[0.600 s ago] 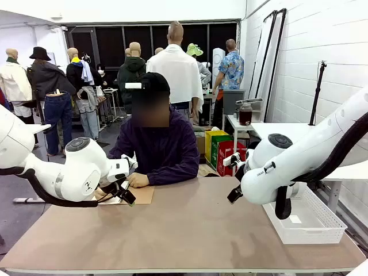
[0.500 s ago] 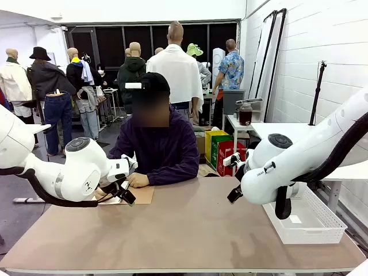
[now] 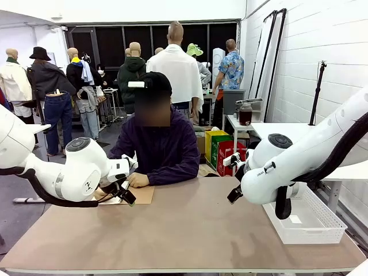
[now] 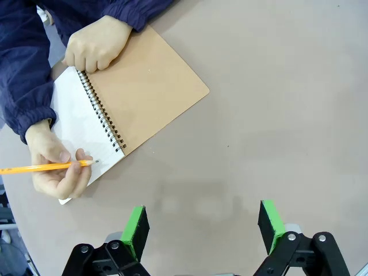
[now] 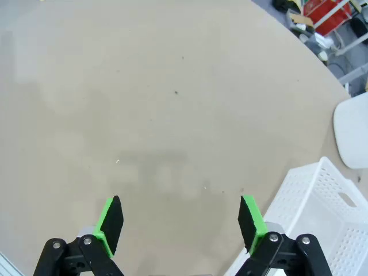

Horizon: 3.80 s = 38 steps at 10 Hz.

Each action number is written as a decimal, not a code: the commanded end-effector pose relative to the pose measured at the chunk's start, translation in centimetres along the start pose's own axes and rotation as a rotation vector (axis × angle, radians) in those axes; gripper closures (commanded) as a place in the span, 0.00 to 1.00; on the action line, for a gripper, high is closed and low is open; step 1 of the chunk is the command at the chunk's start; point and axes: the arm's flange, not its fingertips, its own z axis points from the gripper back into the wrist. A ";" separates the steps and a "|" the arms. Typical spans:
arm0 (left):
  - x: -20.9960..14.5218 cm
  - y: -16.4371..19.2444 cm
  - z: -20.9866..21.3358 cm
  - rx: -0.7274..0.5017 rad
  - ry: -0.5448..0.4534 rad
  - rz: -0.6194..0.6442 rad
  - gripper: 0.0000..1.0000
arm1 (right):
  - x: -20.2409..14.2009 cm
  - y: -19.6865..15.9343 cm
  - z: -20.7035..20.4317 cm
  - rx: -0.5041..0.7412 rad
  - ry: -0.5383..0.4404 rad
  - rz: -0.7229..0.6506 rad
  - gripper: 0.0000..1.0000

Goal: Sort the paper based on its condition.
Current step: If a person hands you a paper, place it in the Organizing basket , and if it's crumpled, put it in the Trash can.

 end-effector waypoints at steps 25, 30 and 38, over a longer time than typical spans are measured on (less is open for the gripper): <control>5.2 1.4 18.2 0.039 0.028 0.065 0.00 | 4.3 -0.8 16.5 0.028 -0.062 0.144 0.00; 4.9 1.1 18.7 -0.011 0.012 0.080 0.00 | 4.5 -0.6 17.2 0.020 -0.087 0.132 0.00; 4.9 1.1 18.7 -0.011 0.012 0.080 0.00 | 4.5 -0.6 17.2 0.020 -0.087 0.132 0.00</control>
